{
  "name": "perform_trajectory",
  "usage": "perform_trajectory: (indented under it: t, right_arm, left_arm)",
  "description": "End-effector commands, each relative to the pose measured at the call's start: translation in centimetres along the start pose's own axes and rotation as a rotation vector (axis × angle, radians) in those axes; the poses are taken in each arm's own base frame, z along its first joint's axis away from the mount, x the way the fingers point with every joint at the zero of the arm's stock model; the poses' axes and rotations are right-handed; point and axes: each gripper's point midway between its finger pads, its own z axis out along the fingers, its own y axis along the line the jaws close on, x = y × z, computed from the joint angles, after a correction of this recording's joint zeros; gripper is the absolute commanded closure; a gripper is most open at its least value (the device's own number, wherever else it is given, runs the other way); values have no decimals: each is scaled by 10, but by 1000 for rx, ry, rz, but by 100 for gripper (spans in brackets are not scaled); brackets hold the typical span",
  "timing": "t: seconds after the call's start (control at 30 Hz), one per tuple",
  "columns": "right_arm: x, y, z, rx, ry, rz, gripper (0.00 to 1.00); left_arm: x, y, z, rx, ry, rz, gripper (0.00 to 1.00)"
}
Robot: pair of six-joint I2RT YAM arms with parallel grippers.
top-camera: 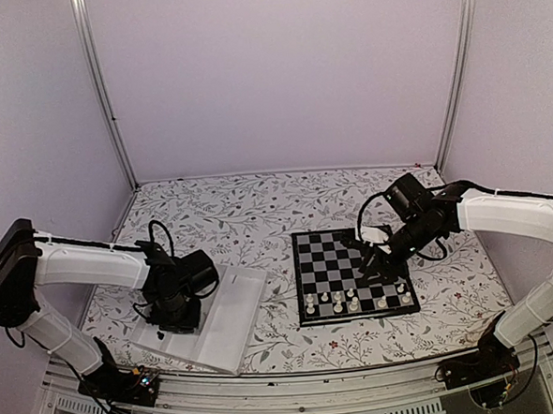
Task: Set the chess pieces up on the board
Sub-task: Pick up the chess piece from the storage box.
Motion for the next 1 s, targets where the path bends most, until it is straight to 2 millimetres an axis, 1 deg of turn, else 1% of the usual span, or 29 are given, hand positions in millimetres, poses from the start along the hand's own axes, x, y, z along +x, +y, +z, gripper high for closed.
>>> perform_trajectory:
  t: [0.0, 0.2, 0.27, 0.37, 0.47, 0.57, 0.63, 0.73, 0.8, 0.83, 0.9, 0.97]
  right_arm:
    - [-8, -2, 0, -3, -23, -6, 65]
    - [-9, -2, 0, -6, -24, -3, 65]
    - [-12, -2, -1, -7, -29, -5, 65]
    - [-20, -3, -4, -15, -46, -3, 65]
    - [-36, -8, -12, -2, -78, -2, 65]
    - [-57, -18, -22, 20, -119, 10, 65]
    - [-71, -23, -28, 20, -149, 22, 65]
    - [-95, -29, -33, -7, -199, 52, 65]
    - [-109, -31, -30, -65, -226, 90, 64]
    - [-117, -30, -31, -101, -243, 104, 64]
    - [-132, -27, -29, -194, -271, 146, 63]
    - [-139, -24, -19, -314, -269, 208, 63]
  left_arm:
    - [2, 6, 13, -28, 31, -8, 71]
    - [9, 6, 15, -27, 71, 9, 86]
    - [9, 5, 12, -21, 73, 24, 89]
    - [3, -1, -1, 5, 51, 63, 92]
    - [-11, -12, -27, 50, -26, 112, 92]
    - [-34, -31, -64, 101, -169, 198, 93]
    - [-47, -49, -88, 144, -266, 265, 93]
    - [-64, -74, -117, 209, -402, 347, 94]
    - [-75, -89, -134, 242, -489, 397, 94]
    - [-81, -95, -142, 255, -532, 416, 94]
    - [-91, -112, -163, 313, -632, 465, 94]
    - [-95, -128, -181, 389, -707, 498, 94]
